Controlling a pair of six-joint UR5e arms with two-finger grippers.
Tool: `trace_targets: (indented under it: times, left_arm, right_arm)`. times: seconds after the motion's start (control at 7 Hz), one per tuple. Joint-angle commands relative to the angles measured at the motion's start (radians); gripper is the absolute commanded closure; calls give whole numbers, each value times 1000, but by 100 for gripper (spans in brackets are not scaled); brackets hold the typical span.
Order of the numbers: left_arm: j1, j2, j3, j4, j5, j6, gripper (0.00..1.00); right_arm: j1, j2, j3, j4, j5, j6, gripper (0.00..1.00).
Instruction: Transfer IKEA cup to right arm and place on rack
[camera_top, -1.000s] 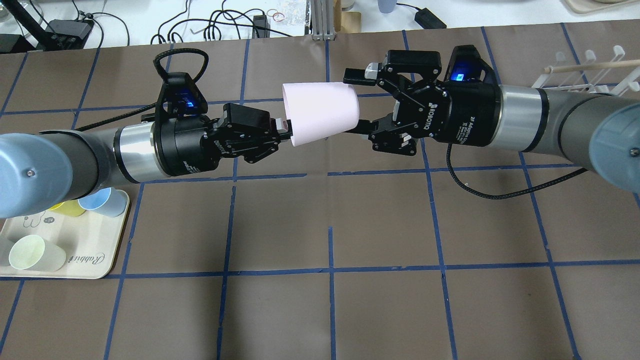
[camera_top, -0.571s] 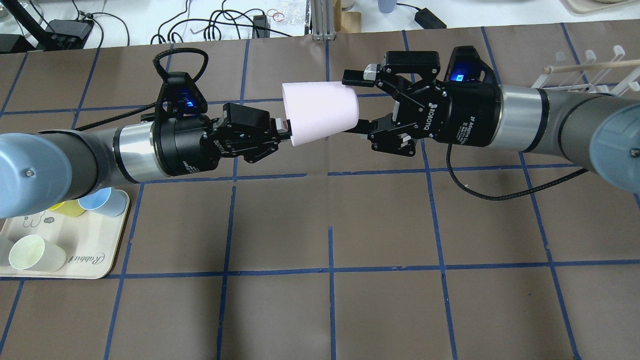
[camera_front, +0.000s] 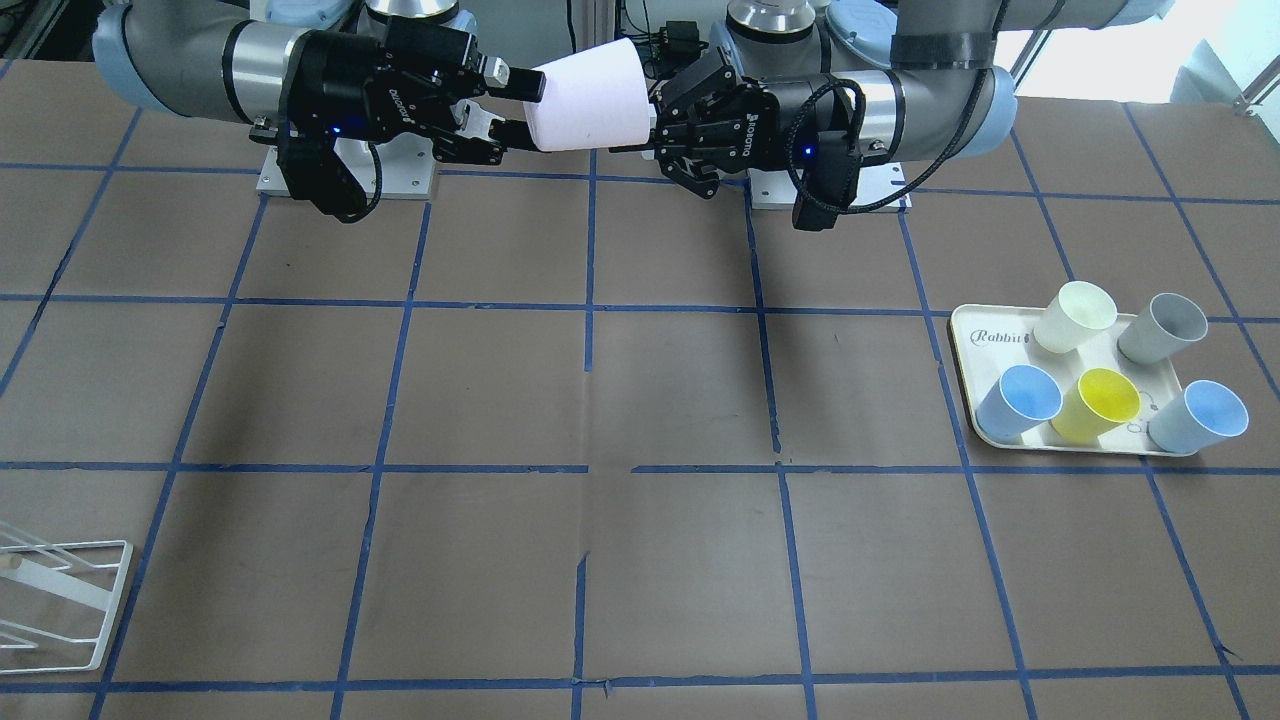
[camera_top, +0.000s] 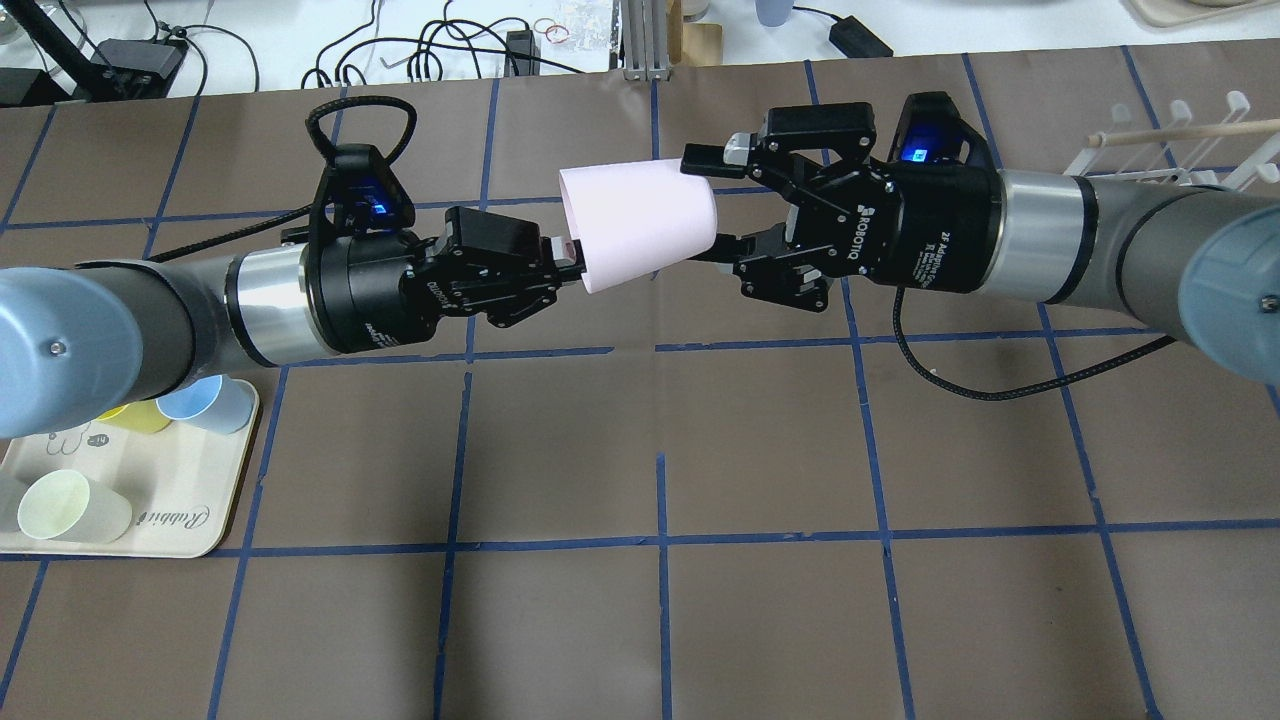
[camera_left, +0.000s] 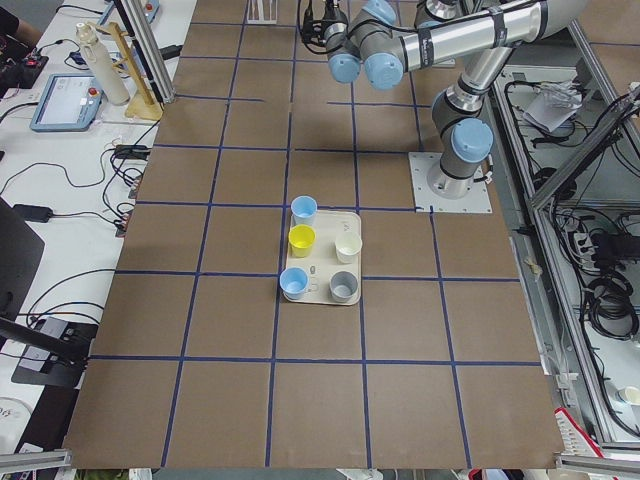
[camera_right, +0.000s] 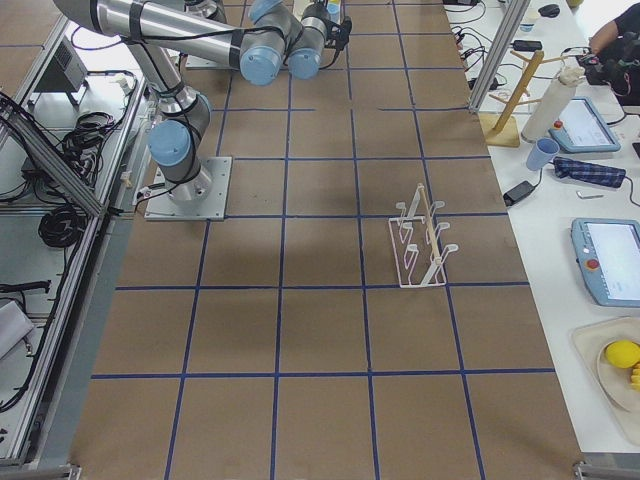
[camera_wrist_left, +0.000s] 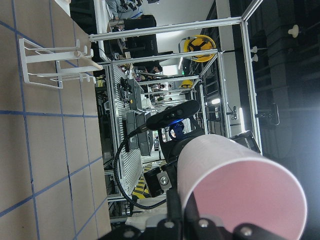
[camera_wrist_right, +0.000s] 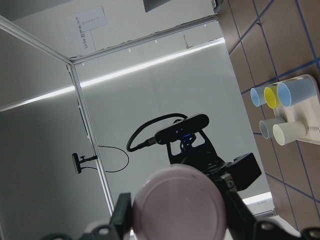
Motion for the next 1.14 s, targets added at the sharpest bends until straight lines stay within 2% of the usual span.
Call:
trace_targets:
  times: [0.0, 0.29, 0.43, 0.57, 0.71, 1.0]
  left_arm:
    - [0, 1, 1, -1, 0, -10, 0]
    - [5, 4, 16, -4, 7, -25, 0]
    - [12, 4, 24, 11, 18, -135, 0]
    - [23, 1, 44, 46, 108, -204, 0]
    - [23, -3, 65, 127, 198, -300, 0]
    - [13, -29, 65, 480, 396, -602, 0]
  right_arm:
    - [-10, 2, -11, 0, -2, 2, 72]
    - [-51, 2, -31, -1, -28, 3, 76]
    - [-120, 0, -32, 0, -101, 3, 78]
    - [-198, -1, -35, 14, -193, 3, 81]
    - [-264, -3, -79, 17, -305, 9, 81]
    - [-347, -4, -249, -1, -663, 90, 85]
